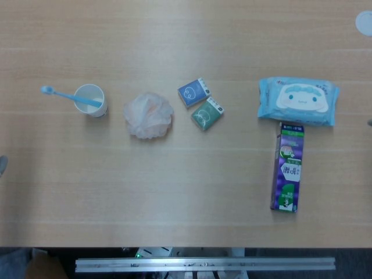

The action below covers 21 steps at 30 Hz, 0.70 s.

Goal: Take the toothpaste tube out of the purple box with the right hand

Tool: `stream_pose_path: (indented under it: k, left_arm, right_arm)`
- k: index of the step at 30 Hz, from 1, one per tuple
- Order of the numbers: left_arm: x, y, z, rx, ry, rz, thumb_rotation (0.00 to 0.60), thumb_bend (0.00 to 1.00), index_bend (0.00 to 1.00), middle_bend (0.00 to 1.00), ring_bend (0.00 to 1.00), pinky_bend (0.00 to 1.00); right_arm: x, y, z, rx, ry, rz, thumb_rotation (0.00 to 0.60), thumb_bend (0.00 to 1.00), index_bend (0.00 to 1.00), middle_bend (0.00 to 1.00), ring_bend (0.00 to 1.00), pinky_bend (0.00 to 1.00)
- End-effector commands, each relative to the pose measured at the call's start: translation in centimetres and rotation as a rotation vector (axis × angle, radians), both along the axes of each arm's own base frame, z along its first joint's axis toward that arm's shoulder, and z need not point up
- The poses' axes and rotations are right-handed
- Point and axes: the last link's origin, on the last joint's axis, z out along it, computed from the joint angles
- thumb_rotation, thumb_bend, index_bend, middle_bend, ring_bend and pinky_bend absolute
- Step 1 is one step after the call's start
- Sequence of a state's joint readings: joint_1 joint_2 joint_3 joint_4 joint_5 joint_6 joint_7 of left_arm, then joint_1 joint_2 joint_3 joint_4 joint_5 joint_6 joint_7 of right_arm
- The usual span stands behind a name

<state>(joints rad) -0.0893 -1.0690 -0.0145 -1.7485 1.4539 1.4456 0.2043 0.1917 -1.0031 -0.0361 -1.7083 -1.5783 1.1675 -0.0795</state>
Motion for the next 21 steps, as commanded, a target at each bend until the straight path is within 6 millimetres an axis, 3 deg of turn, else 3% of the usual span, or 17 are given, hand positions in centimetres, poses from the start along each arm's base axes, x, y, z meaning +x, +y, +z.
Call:
stream_pose_path:
  k: [1, 14, 21]
  left_arm:
    - [-0.1, -0.1, 0.0, -0.002, -0.003, 0.002, 0.6, 0.27, 0.1, 0.11, 0.08, 0.11]
    - [-1.1, -1.0, 0.6, 0.004, -0.015, 0.032, 0.6, 0.27, 0.1, 0.11, 0.07, 0.11]
    - [-1.4, -1.3, 0.8, 0.009, -0.017, 0.039, 0.6, 0.27, 0.1, 0.11, 0.08, 0.11]
  right_arm:
    - [0.8, -0.9, -2.3, 0.128, 0.038, 0.023, 0.6, 0.1, 0.21, 0.31, 0.28, 0.26]
    - [0.8, -4.2, -7.5, 0.312, 0.122, 0.013, 0.6, 0.1, 0.21, 0.33, 0.28, 0.26]
    - [2.2, -5.6, -10.4, 0.369, 0.133, 0.047, 0.6, 0.1, 0.21, 0.33, 0.28, 0.26]
